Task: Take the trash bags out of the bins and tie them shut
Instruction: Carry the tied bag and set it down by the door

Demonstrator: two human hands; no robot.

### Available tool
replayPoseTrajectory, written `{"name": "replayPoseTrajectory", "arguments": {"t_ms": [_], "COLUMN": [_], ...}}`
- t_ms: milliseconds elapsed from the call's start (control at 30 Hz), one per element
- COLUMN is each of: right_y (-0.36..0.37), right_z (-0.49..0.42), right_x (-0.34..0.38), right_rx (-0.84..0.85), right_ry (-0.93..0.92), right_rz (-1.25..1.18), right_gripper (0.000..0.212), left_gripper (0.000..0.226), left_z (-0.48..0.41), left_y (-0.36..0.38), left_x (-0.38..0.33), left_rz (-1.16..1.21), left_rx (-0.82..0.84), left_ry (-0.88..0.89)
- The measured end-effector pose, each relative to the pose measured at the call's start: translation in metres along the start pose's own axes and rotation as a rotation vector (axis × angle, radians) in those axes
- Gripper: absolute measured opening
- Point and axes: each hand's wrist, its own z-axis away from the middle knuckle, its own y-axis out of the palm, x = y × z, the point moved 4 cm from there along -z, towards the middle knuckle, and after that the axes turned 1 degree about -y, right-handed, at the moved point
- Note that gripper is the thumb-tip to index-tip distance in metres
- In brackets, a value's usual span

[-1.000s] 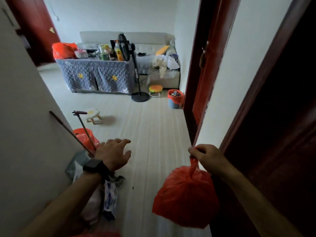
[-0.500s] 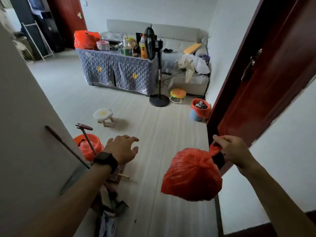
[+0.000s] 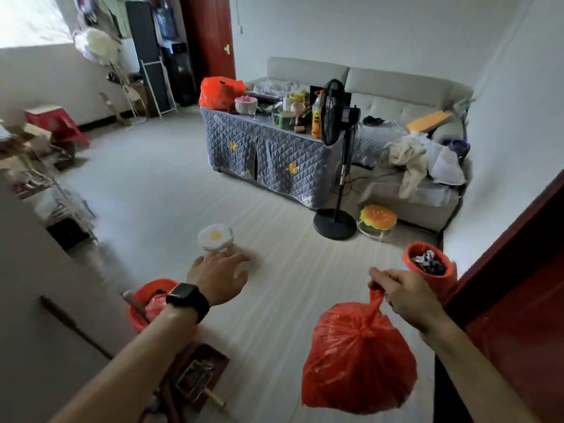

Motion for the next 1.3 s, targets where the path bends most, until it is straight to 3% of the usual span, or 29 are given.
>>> {"name": "replayPoseTrajectory", "arguments": {"t_ms": [367,567,700,967,1133,1300], "right_y": [0.048,0.072,0.093,0.183,0.236,0.301], "right_z": [-0.326,-0.490,-0.598,-0.844,-0.969,-1.080], "right_x": [0.072,0.111,0.144,0.186,0.219,0.262], "right_rx": [0.146,0.171,0.188,0.366,0.499,0.600], "right_ry": [-0.037,-0.005,-0.021,-0.034,0.000,-0.006], "right_rz": [0.033,0.007,-0.031,-0.048,0.086,0.169], "right_gripper": [0.036,0.045,0.038,0.040,0.047,0.063], "left_gripper": [0.045,0.050,0.051,0.051,0.051,0.049], "left_z": [-0.239,-0.404,-0.522,-0.732,-0.816,-0.894], "left_y": [-0.012,-0.040,-0.055,-0.038,-0.026,-0.033], "left_x": [0.087,0.121,0.124,0.170,0.199,0.245], "left_rz": [0.009,0.012,0.006,-0.012,0.012,0.079], "left_rx": [0.006,0.034,0.019,0.055,0.168,0.144], "left_ry": [-0.272,-0.270,-0.249,-0.351,-0.470,-0.576]}}
